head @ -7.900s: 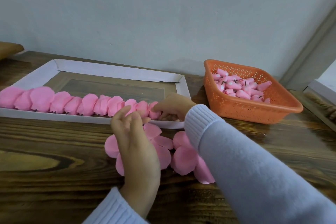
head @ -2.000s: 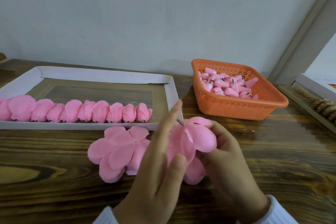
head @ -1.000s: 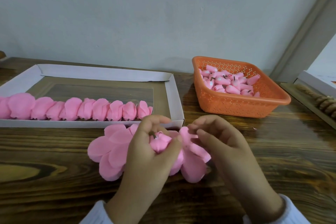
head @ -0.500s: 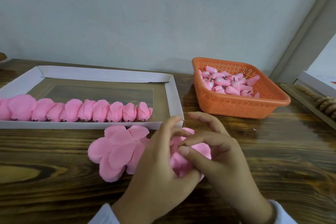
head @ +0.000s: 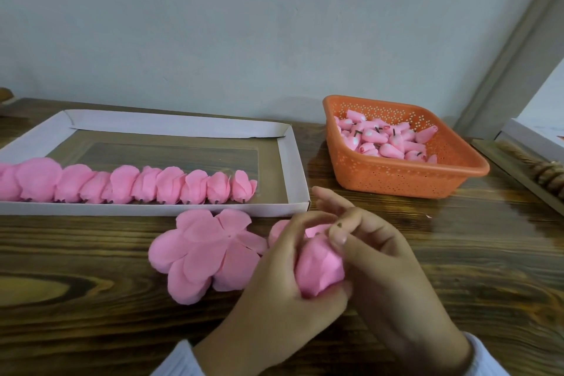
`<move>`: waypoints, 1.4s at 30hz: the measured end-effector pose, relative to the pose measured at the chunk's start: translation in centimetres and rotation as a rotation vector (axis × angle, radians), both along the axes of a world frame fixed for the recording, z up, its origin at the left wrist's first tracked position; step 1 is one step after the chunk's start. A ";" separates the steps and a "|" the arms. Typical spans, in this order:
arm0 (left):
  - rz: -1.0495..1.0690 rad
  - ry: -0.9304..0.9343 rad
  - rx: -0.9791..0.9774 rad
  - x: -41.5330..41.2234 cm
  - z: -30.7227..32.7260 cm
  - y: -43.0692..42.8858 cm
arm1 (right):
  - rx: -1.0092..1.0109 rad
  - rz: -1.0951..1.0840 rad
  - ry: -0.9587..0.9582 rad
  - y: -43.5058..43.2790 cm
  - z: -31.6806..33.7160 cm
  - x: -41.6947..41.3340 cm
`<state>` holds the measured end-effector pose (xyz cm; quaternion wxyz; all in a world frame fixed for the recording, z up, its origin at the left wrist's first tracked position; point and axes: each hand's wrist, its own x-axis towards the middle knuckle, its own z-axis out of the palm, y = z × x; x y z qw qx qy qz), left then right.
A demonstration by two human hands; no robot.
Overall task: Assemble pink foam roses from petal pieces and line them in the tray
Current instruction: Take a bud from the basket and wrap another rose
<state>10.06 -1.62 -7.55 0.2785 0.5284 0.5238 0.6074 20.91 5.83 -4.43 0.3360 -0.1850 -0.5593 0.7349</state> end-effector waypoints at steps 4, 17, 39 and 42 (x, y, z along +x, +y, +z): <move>-0.031 0.087 -0.014 0.0 0.1 -0.2 | -0.090 -0.037 0.044 0.1 0.4 0.0; 0.054 0.183 0.108 -0.3 0.0 -0.4 | 0.339 0.093 -0.109 -0.6 0.0 -0.1; 0.051 0.244 0.135 -0.1 0.6 -0.7 | 0.441 0.024 -0.094 -0.6 0.0 -0.1; 0.043 0.184 0.120 -0.1 0.4 -0.3 | 0.471 0.022 -0.068 -0.7 -0.2 -0.2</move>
